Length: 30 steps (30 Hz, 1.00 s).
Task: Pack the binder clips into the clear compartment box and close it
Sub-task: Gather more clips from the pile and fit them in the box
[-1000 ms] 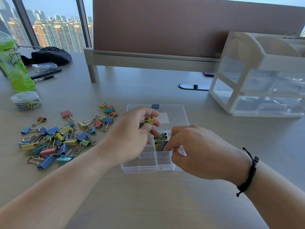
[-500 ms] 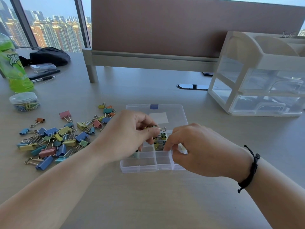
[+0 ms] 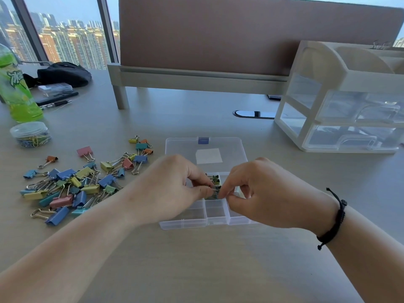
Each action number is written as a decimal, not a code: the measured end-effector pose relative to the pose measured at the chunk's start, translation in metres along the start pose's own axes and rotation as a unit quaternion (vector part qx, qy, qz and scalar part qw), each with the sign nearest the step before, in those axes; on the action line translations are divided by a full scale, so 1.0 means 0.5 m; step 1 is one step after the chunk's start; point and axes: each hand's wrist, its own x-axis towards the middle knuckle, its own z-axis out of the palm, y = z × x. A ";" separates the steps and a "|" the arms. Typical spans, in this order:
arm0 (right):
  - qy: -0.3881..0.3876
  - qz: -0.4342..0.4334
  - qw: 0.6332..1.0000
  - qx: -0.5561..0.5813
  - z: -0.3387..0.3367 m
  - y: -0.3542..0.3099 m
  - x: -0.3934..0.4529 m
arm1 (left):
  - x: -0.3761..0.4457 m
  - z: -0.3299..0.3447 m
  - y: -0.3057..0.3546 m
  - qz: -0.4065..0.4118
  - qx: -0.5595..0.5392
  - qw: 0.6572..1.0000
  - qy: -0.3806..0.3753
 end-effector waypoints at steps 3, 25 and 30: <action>0.006 -0.004 1.000 0.000 0.003 0.003 0.000 | -0.002 0.000 0.003 0.011 0.012 1.000 0.002; 0.009 -0.018 1.000 0.001 -0.008 -0.011 -0.006 | -0.002 0.018 -0.002 0.038 0.084 0.995 0.042; 0.026 -0.021 0.999 0.004 -0.002 -0.010 -0.004 | 0.003 0.024 0.006 -0.032 0.029 0.998 0.052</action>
